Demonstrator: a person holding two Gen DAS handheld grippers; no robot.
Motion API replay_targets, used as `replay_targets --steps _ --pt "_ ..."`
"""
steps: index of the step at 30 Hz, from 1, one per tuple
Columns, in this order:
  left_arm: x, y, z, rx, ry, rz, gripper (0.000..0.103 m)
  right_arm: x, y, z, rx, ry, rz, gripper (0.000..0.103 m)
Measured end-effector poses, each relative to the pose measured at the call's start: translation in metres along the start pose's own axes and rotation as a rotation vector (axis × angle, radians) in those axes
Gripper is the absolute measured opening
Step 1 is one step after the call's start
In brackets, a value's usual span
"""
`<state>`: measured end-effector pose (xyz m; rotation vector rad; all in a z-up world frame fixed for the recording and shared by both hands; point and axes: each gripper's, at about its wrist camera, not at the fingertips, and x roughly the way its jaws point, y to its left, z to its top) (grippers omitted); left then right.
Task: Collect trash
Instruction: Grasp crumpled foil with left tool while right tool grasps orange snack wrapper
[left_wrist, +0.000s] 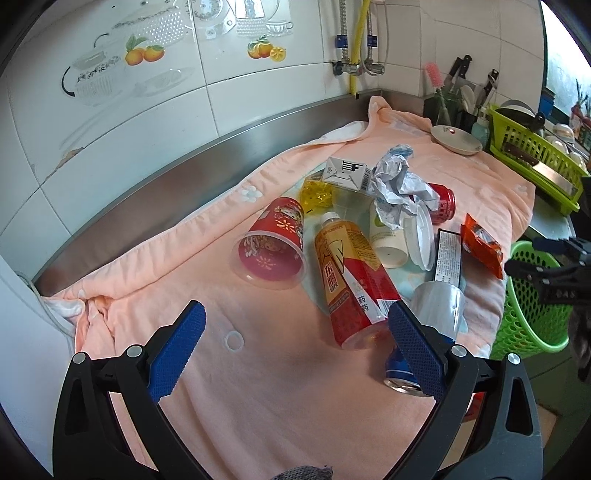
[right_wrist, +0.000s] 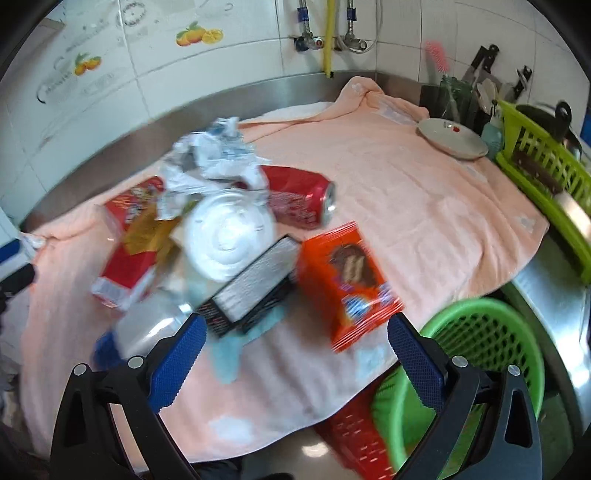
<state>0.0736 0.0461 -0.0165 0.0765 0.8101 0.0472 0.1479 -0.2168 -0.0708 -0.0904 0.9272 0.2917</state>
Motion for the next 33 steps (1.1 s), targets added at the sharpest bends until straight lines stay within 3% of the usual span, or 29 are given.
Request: replay_targets --steps 7,17,22,33 --pt "0.009 0.000 0.014 0.035 0.001 -0.024 0.097 0.045 -0.027 0.016 -0.051 0.074 -0.016 0.095" --pt "0.035 -0.020 0.056 0.095 -0.001 -0.149 0.097 0.096 -0.048 0.027 -0.044 0.156 -0.029 0.090" --pt "0.060 -0.037 0.083 0.109 0.020 -0.243 0.091 0.102 -0.051 0.031 -0.028 0.174 -0.021 0.080" --pt "0.123 -0.071 0.124 0.121 0.065 -0.316 0.090 0.092 -0.047 0.024 0.013 0.162 -0.029 0.084"
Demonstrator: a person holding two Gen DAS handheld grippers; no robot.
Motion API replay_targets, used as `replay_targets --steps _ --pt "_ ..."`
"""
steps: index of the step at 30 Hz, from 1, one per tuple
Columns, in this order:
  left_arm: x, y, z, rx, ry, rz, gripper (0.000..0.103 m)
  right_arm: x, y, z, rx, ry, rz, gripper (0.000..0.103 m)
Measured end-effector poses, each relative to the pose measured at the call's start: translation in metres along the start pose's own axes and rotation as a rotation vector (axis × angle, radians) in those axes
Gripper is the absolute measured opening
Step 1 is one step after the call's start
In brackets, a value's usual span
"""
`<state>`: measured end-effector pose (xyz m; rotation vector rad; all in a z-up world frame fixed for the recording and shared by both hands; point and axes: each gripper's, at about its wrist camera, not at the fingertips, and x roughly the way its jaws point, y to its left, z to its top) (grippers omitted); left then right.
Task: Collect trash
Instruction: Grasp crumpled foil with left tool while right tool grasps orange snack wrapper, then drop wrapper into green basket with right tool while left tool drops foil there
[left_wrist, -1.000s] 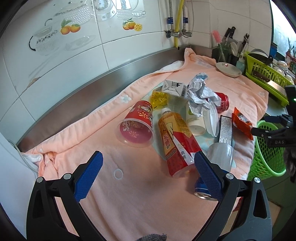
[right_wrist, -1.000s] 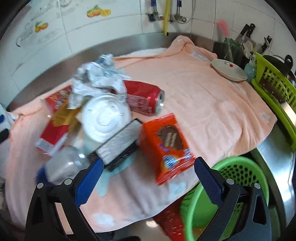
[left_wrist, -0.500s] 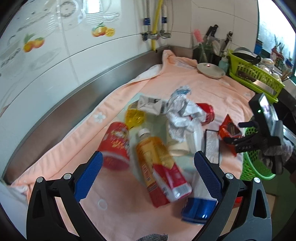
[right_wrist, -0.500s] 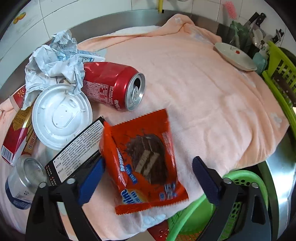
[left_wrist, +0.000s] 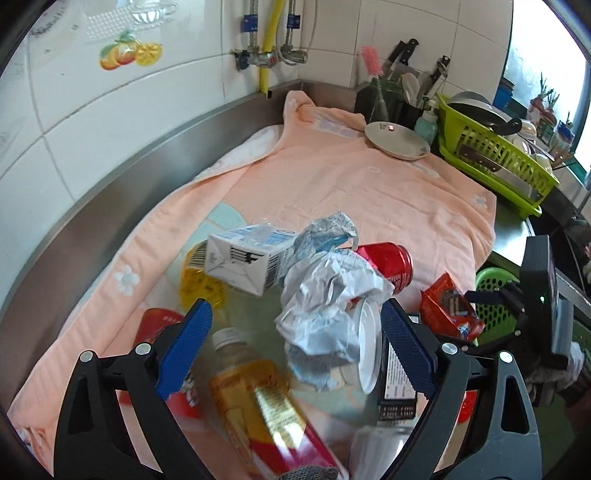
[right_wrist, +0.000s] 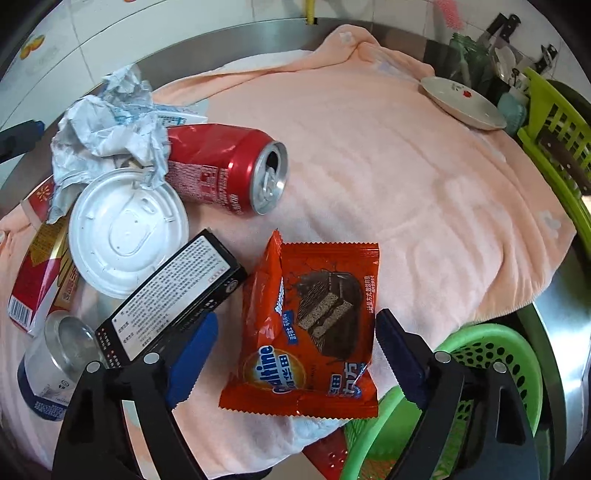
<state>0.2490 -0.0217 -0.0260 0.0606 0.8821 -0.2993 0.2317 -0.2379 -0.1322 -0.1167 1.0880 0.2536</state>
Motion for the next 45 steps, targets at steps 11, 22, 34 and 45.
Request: replay_targets --steps 11,22,34,45 --pt "0.042 -0.002 0.009 -0.016 0.062 -0.045 0.062 0.005 -0.011 -0.001 0.099 0.007 -0.016 0.063" --pt "0.030 -0.004 0.007 0.001 0.022 -0.048 0.024 -0.035 -0.036 -0.020 0.185 -0.082 -0.009 0.060" --pt "-0.041 -0.028 0.010 0.006 -0.105 -0.124 0.023 -0.069 -0.100 -0.097 0.331 -0.073 -0.163 0.060" --pt "-0.035 -0.121 -0.006 0.113 -0.069 -0.236 0.023 -0.078 -0.134 -0.148 0.431 -0.058 -0.206 0.082"
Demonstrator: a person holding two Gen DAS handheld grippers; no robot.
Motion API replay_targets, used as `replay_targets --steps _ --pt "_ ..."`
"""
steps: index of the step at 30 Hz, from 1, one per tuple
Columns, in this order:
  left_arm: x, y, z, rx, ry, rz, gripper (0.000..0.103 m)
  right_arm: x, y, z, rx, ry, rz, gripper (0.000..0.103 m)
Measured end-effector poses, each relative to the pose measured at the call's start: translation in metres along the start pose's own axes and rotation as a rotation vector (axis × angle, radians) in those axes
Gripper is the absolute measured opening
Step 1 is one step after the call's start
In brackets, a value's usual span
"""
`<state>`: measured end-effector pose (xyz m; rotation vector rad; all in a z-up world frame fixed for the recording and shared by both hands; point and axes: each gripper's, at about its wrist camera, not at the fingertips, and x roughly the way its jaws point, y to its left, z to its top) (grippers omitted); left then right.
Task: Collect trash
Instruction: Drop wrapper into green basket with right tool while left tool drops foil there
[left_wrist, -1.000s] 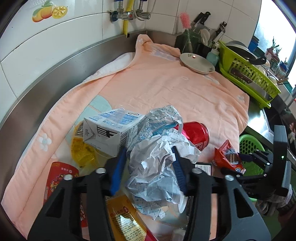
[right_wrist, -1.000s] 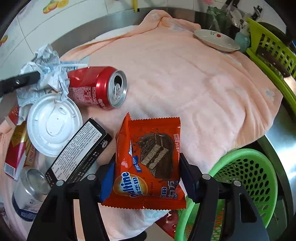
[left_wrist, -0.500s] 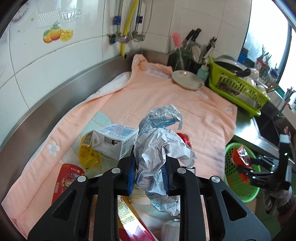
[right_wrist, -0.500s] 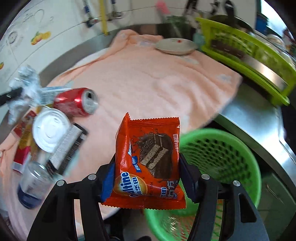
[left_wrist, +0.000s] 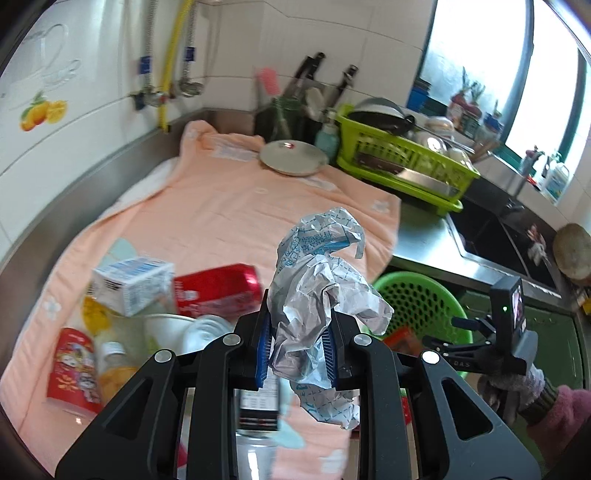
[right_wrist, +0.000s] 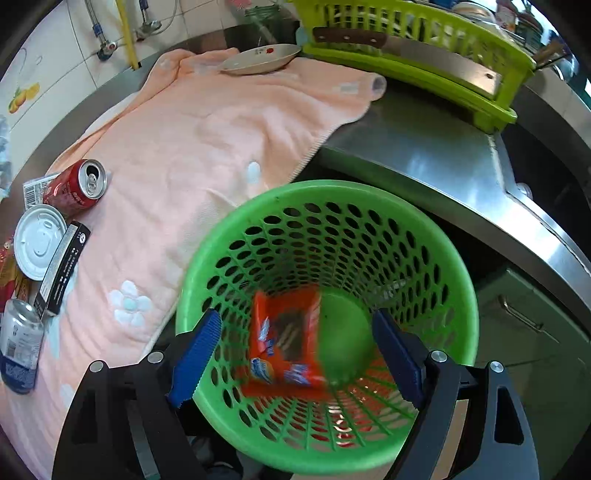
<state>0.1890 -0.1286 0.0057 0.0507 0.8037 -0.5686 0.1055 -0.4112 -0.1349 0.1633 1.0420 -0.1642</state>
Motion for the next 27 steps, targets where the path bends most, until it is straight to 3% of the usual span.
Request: replay_targets --steps 4,12,19,20,24,27 --pt "0.023 -0.036 -0.007 0.027 0.040 -0.043 0.023 -0.025 -0.012 -0.009 -0.020 -0.042 -0.032 0.086" --pt "0.076 -0.108 -0.020 0.076 0.130 -0.120 0.024 -0.073 -0.046 -0.031 0.026 -0.108 -0.017 0.089" --pt "0.111 -0.148 -0.028 0.083 0.171 -0.164 0.028 -0.099 -0.063 -0.051 0.060 -0.133 -0.014 0.090" --pt "0.113 -0.151 -0.028 0.081 0.172 -0.172 0.030 -0.102 -0.064 -0.054 0.060 -0.138 -0.016 0.090" --pt "0.118 -0.158 -0.030 0.054 0.161 -0.192 0.064 -0.107 -0.066 -0.060 0.056 -0.146 -0.014 0.090" --pt "0.115 -0.158 -0.031 0.041 0.154 -0.202 0.065 -0.110 -0.066 -0.063 0.054 -0.148 -0.016 0.090"
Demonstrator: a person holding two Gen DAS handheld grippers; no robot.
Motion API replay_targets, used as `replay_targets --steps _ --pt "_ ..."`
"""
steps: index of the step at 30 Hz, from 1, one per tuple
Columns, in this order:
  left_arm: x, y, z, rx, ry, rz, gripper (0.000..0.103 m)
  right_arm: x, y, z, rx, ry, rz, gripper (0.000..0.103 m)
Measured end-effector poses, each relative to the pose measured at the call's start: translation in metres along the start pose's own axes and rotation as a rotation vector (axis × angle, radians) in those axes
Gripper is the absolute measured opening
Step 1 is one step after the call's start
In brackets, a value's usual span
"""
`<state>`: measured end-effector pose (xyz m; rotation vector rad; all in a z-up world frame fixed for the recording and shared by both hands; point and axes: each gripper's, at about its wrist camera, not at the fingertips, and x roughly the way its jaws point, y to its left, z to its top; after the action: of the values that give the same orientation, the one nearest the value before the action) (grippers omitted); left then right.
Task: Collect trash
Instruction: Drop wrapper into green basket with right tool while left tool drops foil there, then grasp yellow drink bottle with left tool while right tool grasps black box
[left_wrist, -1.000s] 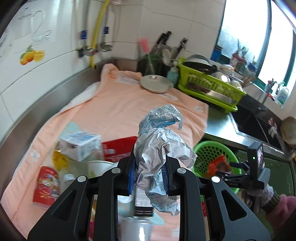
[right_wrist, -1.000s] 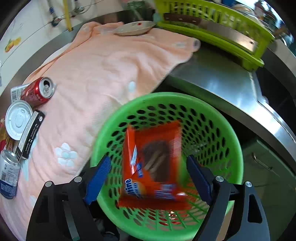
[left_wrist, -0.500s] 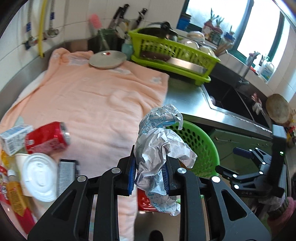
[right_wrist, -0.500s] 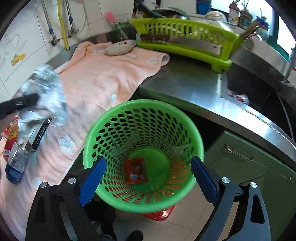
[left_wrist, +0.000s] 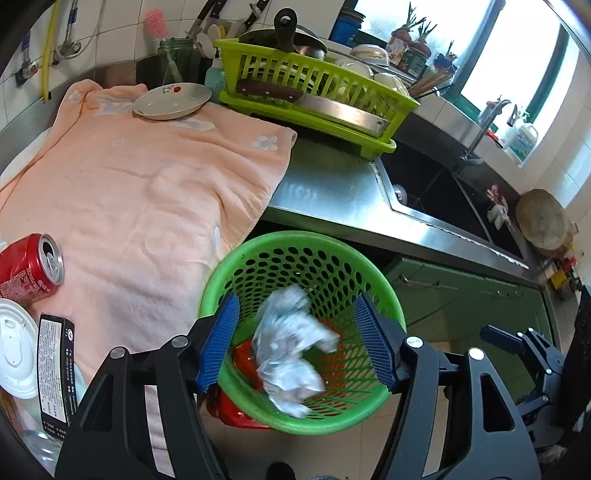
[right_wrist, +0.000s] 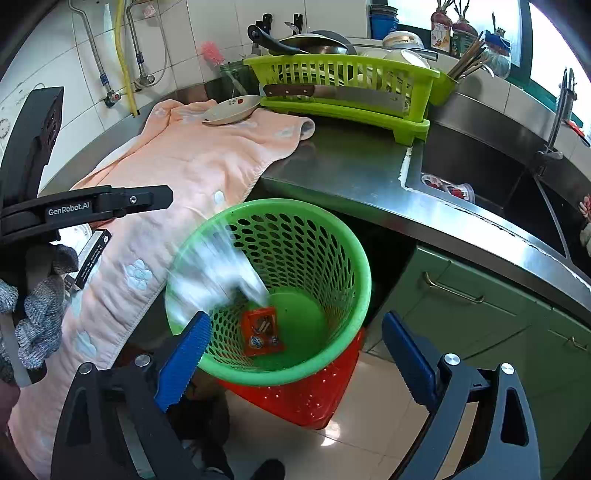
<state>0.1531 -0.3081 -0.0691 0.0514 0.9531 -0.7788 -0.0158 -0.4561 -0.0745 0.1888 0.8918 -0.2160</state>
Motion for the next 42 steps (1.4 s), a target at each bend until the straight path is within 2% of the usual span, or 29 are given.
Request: replay_targets --steps 8,14,22,26,33,37,42 --pt "-0.030 0.012 -0.005 -0.003 -0.030 0.055 0.065 -0.003 0.020 0.008 -0.022 -0.025 0.041 0.091" --pt "-0.073 0.037 -0.018 -0.038 -0.072 0.141 0.065 0.000 0.052 0.016 -0.066 -0.026 0.100 0.091" --pt "-0.133 0.094 -0.045 -0.140 -0.126 0.258 0.065 0.010 0.117 0.021 -0.157 -0.017 0.191 0.091" --pt "-0.163 0.133 -0.061 -0.212 -0.145 0.353 0.065 0.015 0.150 0.022 -0.195 -0.013 0.239 0.091" --pt "-0.187 0.203 -0.089 -0.375 -0.103 0.486 0.065 0.020 0.197 0.018 -0.246 0.011 0.304 0.091" --pt "-0.185 0.230 -0.105 -0.449 -0.062 0.511 0.065 0.023 0.216 0.014 -0.264 0.027 0.330 0.091" --pt "-0.176 0.250 -0.115 -0.502 -0.018 0.500 0.068 0.023 0.233 0.008 -0.277 0.038 0.352 0.091"
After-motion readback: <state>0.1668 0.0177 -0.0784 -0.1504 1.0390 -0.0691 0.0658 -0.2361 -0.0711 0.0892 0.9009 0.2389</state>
